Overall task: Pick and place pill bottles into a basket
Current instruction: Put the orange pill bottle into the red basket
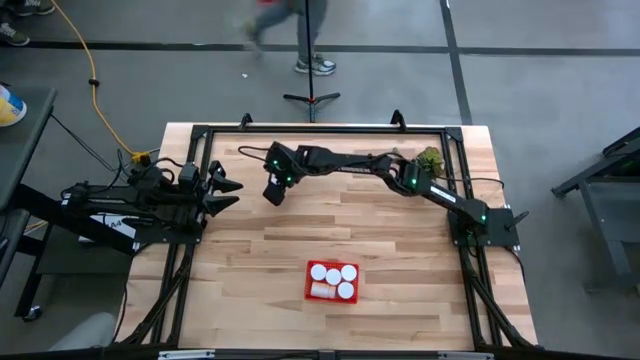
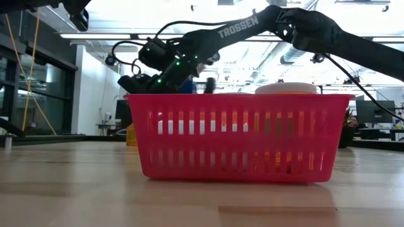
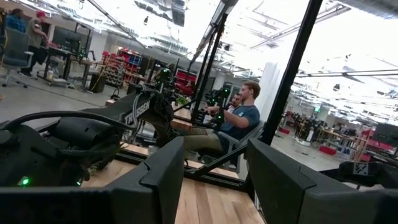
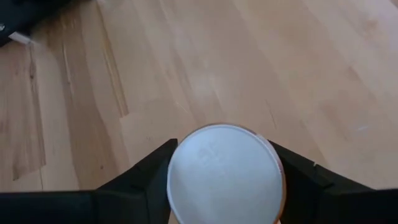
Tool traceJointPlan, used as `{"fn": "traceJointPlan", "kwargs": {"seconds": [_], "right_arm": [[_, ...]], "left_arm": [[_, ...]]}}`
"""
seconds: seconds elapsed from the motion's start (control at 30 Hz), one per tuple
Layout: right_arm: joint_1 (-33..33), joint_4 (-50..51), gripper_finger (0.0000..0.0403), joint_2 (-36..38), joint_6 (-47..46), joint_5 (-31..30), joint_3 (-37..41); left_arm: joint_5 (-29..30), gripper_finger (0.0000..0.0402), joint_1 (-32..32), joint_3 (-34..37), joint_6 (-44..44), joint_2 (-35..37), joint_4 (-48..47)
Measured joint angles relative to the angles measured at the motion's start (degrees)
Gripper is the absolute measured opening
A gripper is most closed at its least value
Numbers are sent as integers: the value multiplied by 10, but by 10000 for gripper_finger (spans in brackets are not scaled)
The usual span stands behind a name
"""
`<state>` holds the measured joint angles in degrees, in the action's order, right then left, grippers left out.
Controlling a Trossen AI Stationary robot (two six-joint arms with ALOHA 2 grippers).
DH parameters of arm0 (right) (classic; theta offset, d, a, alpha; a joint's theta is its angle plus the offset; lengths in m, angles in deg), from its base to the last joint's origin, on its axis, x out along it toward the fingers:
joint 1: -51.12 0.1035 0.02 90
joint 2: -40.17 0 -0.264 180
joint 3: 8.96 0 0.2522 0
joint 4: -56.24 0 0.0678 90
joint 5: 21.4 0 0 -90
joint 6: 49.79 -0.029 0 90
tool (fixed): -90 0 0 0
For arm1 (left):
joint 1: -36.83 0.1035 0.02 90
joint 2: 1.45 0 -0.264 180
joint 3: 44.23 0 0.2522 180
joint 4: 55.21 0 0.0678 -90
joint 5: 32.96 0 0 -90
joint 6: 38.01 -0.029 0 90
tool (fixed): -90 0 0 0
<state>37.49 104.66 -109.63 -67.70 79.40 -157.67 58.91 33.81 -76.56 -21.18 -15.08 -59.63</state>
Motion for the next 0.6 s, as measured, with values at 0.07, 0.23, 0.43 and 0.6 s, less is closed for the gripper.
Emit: {"fn": "traceJointPlan", "kwargs": {"seconds": [0.07, 0.23, 0.43, 0.6], "right_arm": [[2, 0, 205, 0, 0, -3, 0], [12, 5, 196, 0, -7, 1, -1], [26, 16, 197, 3, -11, -3, -1], [35, 30, 193, 21, -11, -11, -1]], "left_arm": [[0, 211, 0, 0, 0, 0, 0], [0, 211, 0, 0, 0, 0, 0], [0, 211, 0, 0, 0, 0, 0], [0, 211, 0, 0, 0, 0, 0]]}}
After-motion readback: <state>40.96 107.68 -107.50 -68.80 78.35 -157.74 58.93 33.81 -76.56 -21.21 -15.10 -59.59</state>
